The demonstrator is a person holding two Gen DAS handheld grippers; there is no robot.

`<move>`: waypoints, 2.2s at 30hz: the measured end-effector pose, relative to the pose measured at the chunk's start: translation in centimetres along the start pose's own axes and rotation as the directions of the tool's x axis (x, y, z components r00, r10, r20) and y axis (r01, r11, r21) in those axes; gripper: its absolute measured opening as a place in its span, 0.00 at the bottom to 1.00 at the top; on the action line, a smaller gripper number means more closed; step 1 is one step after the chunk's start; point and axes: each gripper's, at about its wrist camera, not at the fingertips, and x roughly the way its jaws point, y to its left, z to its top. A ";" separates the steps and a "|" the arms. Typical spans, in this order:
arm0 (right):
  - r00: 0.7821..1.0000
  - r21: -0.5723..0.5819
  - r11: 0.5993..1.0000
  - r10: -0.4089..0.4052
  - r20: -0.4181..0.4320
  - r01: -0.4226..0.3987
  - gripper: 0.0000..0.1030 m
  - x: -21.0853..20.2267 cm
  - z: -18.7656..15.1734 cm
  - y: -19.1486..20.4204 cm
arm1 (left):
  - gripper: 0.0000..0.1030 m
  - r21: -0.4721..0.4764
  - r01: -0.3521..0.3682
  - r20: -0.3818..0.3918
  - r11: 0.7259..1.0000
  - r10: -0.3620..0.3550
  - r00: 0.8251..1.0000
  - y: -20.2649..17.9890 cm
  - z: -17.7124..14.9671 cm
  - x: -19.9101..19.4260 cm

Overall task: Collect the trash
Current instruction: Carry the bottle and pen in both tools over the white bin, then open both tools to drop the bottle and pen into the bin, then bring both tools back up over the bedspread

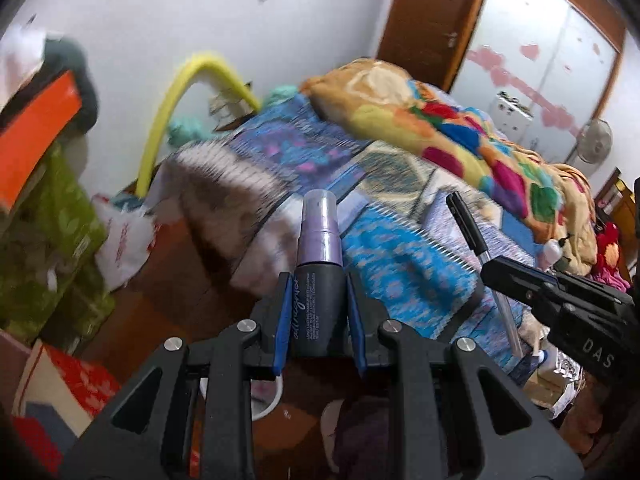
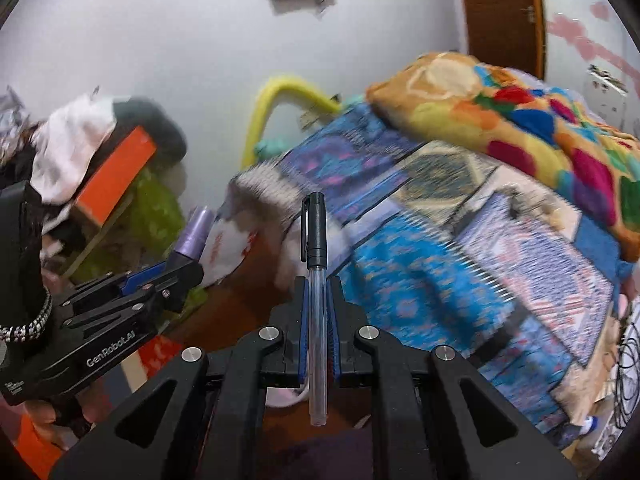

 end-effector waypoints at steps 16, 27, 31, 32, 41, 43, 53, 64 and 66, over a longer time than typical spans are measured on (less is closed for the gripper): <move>0.907 -0.123 0.985 0.058 -0.416 -0.119 0.08 16.3 -5.2 8.3 | 0.25 -0.146 -0.131 -0.318 0.981 0.079 0.945 12.6 -10.0 8.2; 0.817 -0.061 0.988 0.081 -0.572 -0.140 0.08 23.4 -6.6 9.6 | 0.25 -0.223 -0.182 -0.457 0.958 0.062 0.887 16.4 -13.4 13.1; 0.773 0.024 0.993 0.108 -0.625 -0.118 0.12 24.9 -6.4 8.6 | 0.25 -0.256 -0.174 -0.465 0.951 0.036 0.884 16.8 -13.2 14.1; 0.768 0.048 0.991 0.126 -0.627 -0.124 0.18 24.9 -6.4 8.2 | 0.25 -0.263 -0.173 -0.466 0.949 0.032 0.884 16.9 -13.0 14.3; 0.825 -0.075 0.992 0.038 -0.563 -0.097 0.33 22.3 -5.5 7.8 | 0.25 -0.232 -0.195 -0.472 0.953 0.065 0.879 16.2 -11.4 15.1; 0.841 -0.108 0.989 0.024 -0.540 -0.097 0.33 21.3 -5.2 8.0 | 0.25 -0.207 -0.205 -0.468 0.957 0.087 0.879 15.8 -11.1 14.7; 0.940 -0.178 0.982 -0.005 -0.342 -0.060 0.33 14.1 -2.7 7.6 | 0.26 -0.151 -0.195 -0.350 0.969 0.132 0.927 13.0 -8.1 8.9; 0.997 -0.071 0.997 -0.028 -0.071 0.023 0.33 3.4 0.8 2.9 | 0.26 -0.064 -0.118 -0.126 0.991 0.109 0.986 5.3 -2.0 1.6; 0.999 -0.052 0.998 -0.046 -0.028 0.045 0.33 1.7 1.3 1.4 | 0.26 -0.045 -0.095 -0.093 0.994 0.091 0.991 3.2 -0.9 0.9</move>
